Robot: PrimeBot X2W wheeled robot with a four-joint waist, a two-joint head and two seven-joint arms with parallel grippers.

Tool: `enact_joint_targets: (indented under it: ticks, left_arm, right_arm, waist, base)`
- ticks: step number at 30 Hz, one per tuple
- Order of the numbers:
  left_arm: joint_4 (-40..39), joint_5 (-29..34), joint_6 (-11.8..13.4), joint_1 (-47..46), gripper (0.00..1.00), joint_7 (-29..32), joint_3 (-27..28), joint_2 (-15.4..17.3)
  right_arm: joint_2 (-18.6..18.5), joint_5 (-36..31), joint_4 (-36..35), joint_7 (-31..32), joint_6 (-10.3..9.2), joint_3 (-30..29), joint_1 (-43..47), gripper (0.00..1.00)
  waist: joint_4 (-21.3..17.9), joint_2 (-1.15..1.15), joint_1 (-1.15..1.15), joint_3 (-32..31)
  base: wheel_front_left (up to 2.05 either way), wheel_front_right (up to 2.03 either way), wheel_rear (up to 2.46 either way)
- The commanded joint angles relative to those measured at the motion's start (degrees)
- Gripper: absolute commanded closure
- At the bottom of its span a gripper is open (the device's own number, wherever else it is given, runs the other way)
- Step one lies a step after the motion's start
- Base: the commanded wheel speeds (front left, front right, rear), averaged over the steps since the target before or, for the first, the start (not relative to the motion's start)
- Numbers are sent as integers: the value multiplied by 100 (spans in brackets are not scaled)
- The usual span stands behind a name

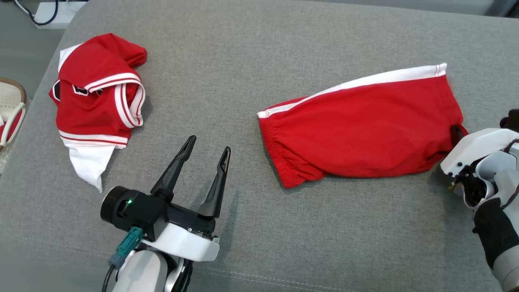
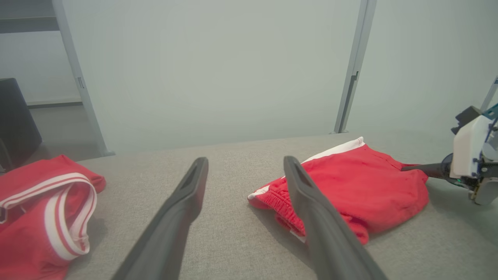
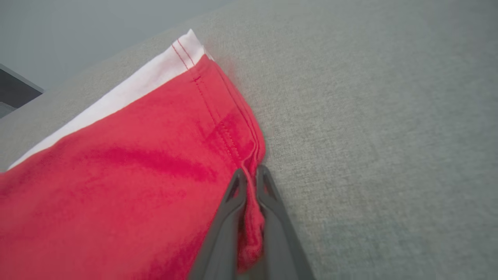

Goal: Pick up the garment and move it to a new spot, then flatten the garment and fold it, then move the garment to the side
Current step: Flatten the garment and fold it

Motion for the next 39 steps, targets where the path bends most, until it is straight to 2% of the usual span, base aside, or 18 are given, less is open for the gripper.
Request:
enact_joint_targets:
  ticks: [1, 7, 17, 25, 34, 39]
  left_arm:
    - [-145, 29, -15, -104, 0, -33, 197, 29]
    - [-173, -2, 44, -32, 0, -33, 181, 29]
    - [-204, -83, 99, 218, 0, -33, 252, 29]
    - [-189, -12, 91, 324, 0, -33, 261, 29]
    - [-156, 7, 118, 350, 0, -33, 179, 29]
    - [-139, 6, 128, 362, 0, -33, 146, 29]
  right_arm:
    - [73, -48, 15, -55, 18, 79, 111, 100]
    - [77, 8, -85, -520, 18, 88, 341, 100]
    - [92, 99, -221, -888, 18, 74, 986, 100]
    - [109, 138, -589, -962, 18, 96, 1592, 100]
    - [71, 166, -1009, -863, 18, 71, 1872, 100]
    - [139, 248, -1464, -821, 18, 56, 1989, 100]
  waist:
    - [-59, 0, 0, -67]
    - [-205, 0, 0, -230]
    - [-546, 0, 0, -514]
    - [-849, 0, 0, -673]
    - [-986, 0, 0, -778]
    - [-989, 0, 0, -848]
  base:
    - [0, 0, 0]
    - [0, 0, 0]
    - [0, 0, 0]
    - [0, 0, 0]
    - [0, 0, 0]
    - [0, 0, 0]
